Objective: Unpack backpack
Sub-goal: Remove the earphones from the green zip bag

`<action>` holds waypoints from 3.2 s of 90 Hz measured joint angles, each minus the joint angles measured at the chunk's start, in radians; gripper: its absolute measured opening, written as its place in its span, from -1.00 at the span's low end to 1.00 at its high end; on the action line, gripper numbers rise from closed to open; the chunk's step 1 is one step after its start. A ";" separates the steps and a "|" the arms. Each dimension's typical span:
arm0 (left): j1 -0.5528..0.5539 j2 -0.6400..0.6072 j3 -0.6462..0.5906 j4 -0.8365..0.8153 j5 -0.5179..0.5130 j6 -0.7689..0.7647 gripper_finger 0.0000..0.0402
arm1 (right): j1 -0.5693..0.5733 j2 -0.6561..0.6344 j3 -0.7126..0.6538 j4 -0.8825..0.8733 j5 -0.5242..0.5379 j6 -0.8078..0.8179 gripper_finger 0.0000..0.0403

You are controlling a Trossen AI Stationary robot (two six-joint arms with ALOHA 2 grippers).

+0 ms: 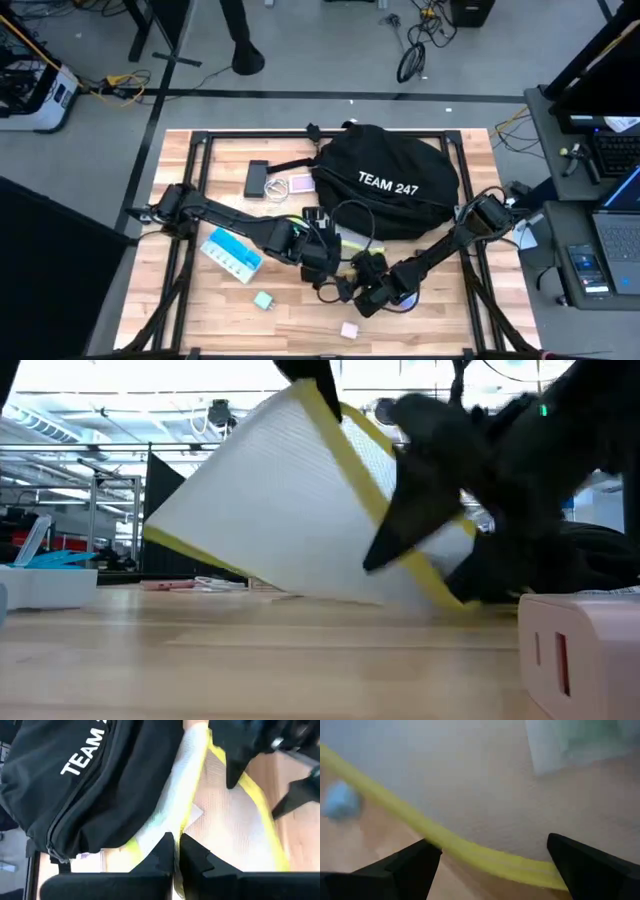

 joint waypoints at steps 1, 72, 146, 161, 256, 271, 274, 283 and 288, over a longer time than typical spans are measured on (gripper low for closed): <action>0.000 0.000 0.000 0.000 0.000 0.000 -1.00 | -0.003 -0.007 0.000 -0.001 0.004 -0.006 0.75; -0.007 0.000 -0.045 0.001 0.136 0.029 -1.00 | -0.110 -0.090 0.005 -0.034 0.008 -0.195 0.75; -0.011 0.002 -0.052 0.112 0.160 0.028 -1.00 | -0.116 0.010 0.006 0.059 0.131 -0.085 0.75; -0.011 0.002 -0.051 0.106 0.182 0.027 -1.00 | -0.130 0.010 0.006 0.100 0.088 -0.023 0.75; -0.007 0.001 -0.055 0.071 0.296 0.054 -1.00 | -0.285 0.128 0.005 0.574 0.022 -0.600 0.75; -0.006 0.001 -0.055 0.005 0.292 0.064 -1.00 | -0.350 0.160 0.005 0.576 -0.033 -0.659 0.75; -0.006 0.001 -0.055 -0.004 0.291 0.070 -1.00 | -0.364 0.168 0.006 0.578 -0.064 -0.670 0.75; -0.006 0.001 -0.055 -0.041 0.292 0.078 -1.00 | -0.394 0.205 0.007 0.600 -0.159 -0.697 0.75; -0.006 0.001 -0.055 -0.067 0.292 0.079 -1.00 | -0.405 0.225 0.007 0.612 -0.186 -0.699 0.75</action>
